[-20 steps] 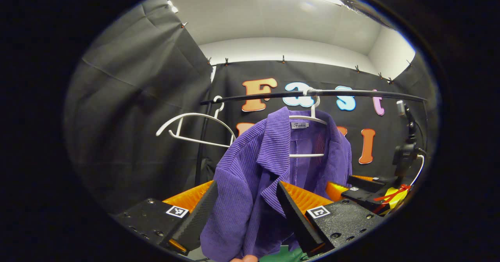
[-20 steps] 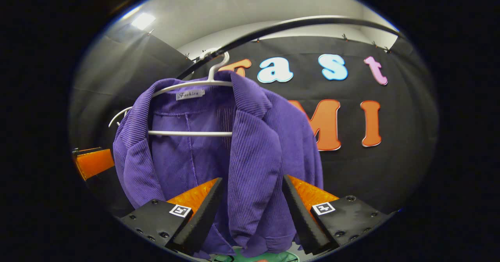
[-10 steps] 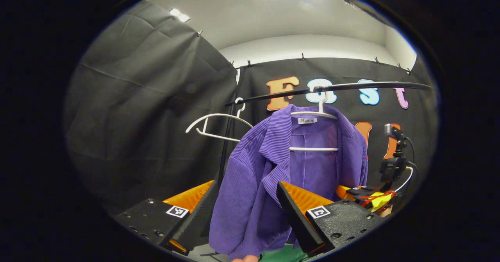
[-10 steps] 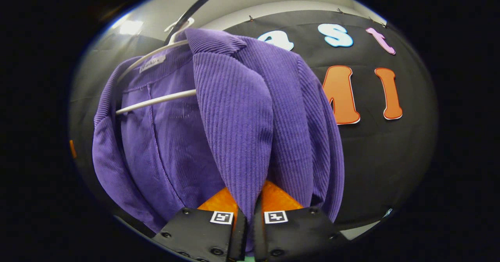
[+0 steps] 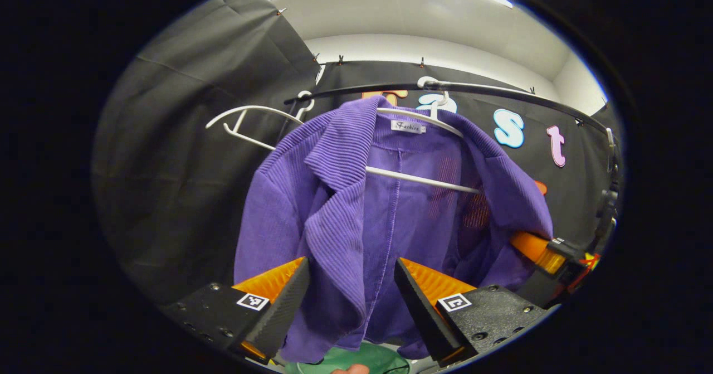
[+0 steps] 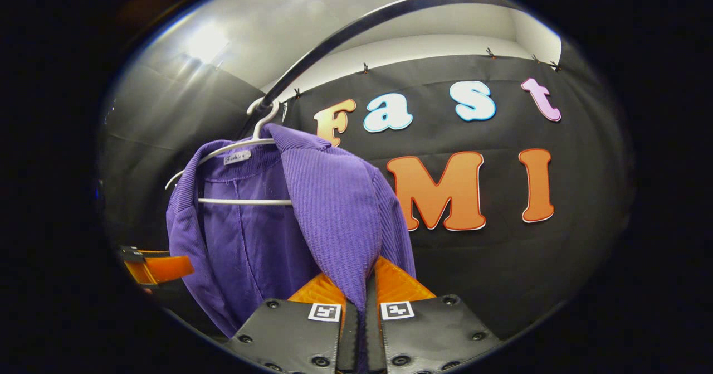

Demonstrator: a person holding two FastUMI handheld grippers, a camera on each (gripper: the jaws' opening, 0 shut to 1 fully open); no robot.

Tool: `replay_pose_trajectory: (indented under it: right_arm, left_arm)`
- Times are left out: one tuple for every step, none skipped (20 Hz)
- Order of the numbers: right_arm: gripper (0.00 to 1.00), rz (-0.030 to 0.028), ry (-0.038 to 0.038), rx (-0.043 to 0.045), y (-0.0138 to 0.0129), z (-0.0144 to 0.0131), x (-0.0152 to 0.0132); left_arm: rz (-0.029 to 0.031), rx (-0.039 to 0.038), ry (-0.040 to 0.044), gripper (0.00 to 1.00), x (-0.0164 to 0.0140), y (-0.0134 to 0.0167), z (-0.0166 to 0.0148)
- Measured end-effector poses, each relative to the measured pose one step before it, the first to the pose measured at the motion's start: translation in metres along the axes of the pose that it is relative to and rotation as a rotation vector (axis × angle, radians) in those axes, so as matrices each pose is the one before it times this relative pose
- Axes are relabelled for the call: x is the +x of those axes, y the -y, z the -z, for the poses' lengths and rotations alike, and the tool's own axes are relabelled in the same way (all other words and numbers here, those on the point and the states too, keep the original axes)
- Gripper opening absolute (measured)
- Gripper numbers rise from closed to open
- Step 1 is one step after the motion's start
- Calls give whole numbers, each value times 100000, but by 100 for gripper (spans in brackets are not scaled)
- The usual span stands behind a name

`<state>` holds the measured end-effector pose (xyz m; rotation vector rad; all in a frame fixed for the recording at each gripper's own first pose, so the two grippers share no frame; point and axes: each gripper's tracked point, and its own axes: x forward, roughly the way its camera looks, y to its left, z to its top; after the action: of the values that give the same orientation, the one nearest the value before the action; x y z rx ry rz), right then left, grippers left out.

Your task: Grasp the clothes on the hanger with both hands and then place them into the laundry hamper below.

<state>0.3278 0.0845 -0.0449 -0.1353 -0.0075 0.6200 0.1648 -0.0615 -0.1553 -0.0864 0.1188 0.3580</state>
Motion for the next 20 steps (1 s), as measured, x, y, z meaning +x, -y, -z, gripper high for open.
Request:
replay_pose_trajectory:
  right_arm:
    - [13, 13, 668, 240, 45, -505, -334]
    - [13, 160, 322, 46, 200, -270, -275]
    - [13, 287, -159, 2, -89, -146, -207]
    - [13, 242, -702, 464, 22, 96, -204]
    - [13, -201, -218, 859, -395, -32, -251]
    - [13, -189, -47, 549, -239, -94, -147]
    - [13, -162, -130, -69, -94, -169, -285]
    - [13, -265, 14, -282, -74, -59, -446]
    - [13, -488, 73, -535, -158, -155, -308]
    - [13, -234, 321, -743, 28, -190, -299]
    - [13, 200, 533, -715, 239, -136, 13]
    - [13, 446, 648, -227, 259, -148, -14]
    - [13, 387, 597, -88, 153, -123, -16]
    - [13, 588, 558, -278, 72, -105, 218]
    - [13, 598, 826, -765, 124, -226, 150]
    - [13, 363, 837, -943, 64, -90, 133]
    - [13, 577, 1260, -937, 27, -197, -166]
    - [13, 789, 1567, -583, 142, -257, 42]
    - [13, 348, 1210, -52, 102, -196, 56]
    - [13, 14, 622, 202, 61, -90, 90]
  left_arm:
    - [-3104, 1407, 969, 92, 789, -491, 257]
    - [-4685, 1470, 1763, 95, 604, -772, 205]
    - [-5418, 1699, 1963, 95, 517, -912, 107]
    - [-3936, 1816, 2141, 95, 615, -499, 97]
    - [-3852, 2259, 2592, 95, 867, -378, 98]
    - [-2958, 3299, 2342, 95, 728, -242, 161]
    - [-2882, 4685, 1602, 91, 487, -361, 264]
    - [-1599, 5557, 781, 91, 329, -351, 133]
    - [-271, 4515, 294, 90, 108, -388, 231]
    - [2858, 2495, 230, 89, -302, 138, -83]
    - [1746, 1593, 826, 69, -378, -135, -347]
    - [1016, 1187, -99, 48, -111, -483, -192]
    - [2520, 389, -390, 27, -789, -137, -353]
    - [1634, 151, -125, 6, -590, -348, -384]
    - [-1514, 1269, 522, 7, -597, -980, -870]
    - [-3113, 1405, 2598, 10, -852, -1520, -1407]
    - [-2982, 1554, 3991, 4, -805, -1522, -2010]
    - [-2455, 1800, 3951, 7, -660, -1328, -2004]
    - [-1273, 1025, 2666, 4, -209, -1004, -1771]
    - [-1019, 9, 1710, 10, 88, -658, -1523]
